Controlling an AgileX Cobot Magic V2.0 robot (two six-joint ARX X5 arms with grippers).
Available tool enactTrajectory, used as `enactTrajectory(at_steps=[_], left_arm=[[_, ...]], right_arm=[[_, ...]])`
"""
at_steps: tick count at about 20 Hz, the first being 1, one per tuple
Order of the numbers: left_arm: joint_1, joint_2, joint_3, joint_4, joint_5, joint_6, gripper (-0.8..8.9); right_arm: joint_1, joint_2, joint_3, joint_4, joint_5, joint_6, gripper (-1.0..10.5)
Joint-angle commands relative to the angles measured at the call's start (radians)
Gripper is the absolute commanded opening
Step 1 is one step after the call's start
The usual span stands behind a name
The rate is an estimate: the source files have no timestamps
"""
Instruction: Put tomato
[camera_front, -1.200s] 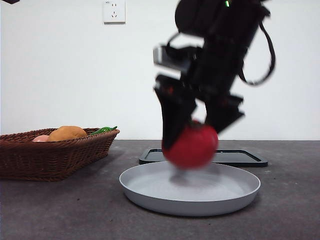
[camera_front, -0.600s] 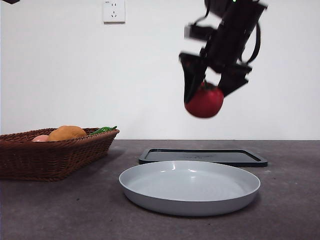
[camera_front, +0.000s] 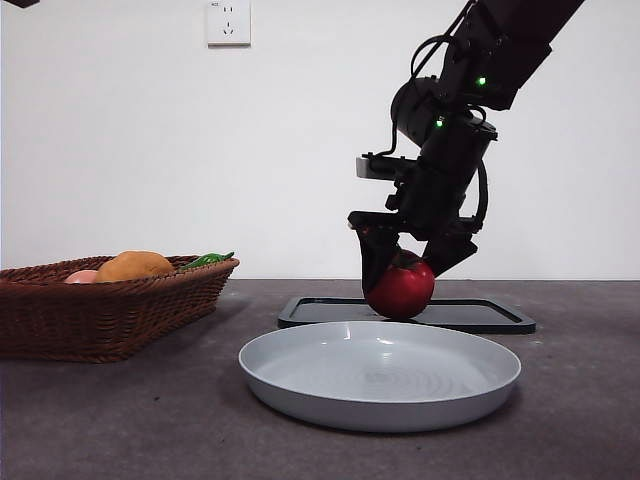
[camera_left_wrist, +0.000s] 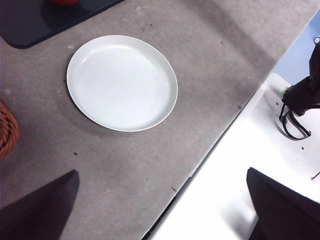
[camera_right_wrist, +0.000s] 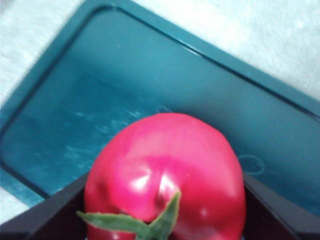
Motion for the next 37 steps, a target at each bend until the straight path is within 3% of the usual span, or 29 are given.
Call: enactTrajectory(at_steps=[1, 4, 10, 13, 20, 28, 32, 37], left_arm=[[-0.006, 0.005, 0.017, 0.01, 0.006, 0.016, 5.31], [-0.006, 0.005, 0.017, 0.01, 0.006, 0.016, 5.31], [-0.006, 0.005, 0.017, 0.01, 0.006, 0.016, 5.31], [-0.006, 0.005, 0.017, 0.01, 0.006, 0.016, 5.31], [-0.006, 0.005, 0.017, 0.011, 0.006, 0.016, 5.31], [-0.006, 0.005, 0.017, 0.012, 0.006, 0.016, 5.31], [-0.006, 0.005, 0.017, 0.012, 0.006, 0.017, 5.31], [-0.006, 0.005, 0.017, 0.012, 0.006, 0.02, 5.31]], right_arm=[[0.0, 0.028, 0.028, 0.008, 0.0, -0.013, 2.5], [0.0, 0.039, 0.028, 0.0, 0.0, -0.012, 2.5], [0.006, 0.04, 0.029, -0.008, 0.0, -0.012, 5.0], [0.006, 0.038, 0.048, -0.027, 0.001, -0.011, 5.1], [0.007, -0.029, 0.257, -0.328, 0.001, -0.008, 5.5], [0.014, -0.382, 0.269, -0.597, 0.0, 0.024, 5.5], [0.014, -0.532, 0.177, -0.647, 0.0, 0.024, 5.5], [0.048, -0.81, -0.146, -0.607, -0.006, 0.034, 5.5]])
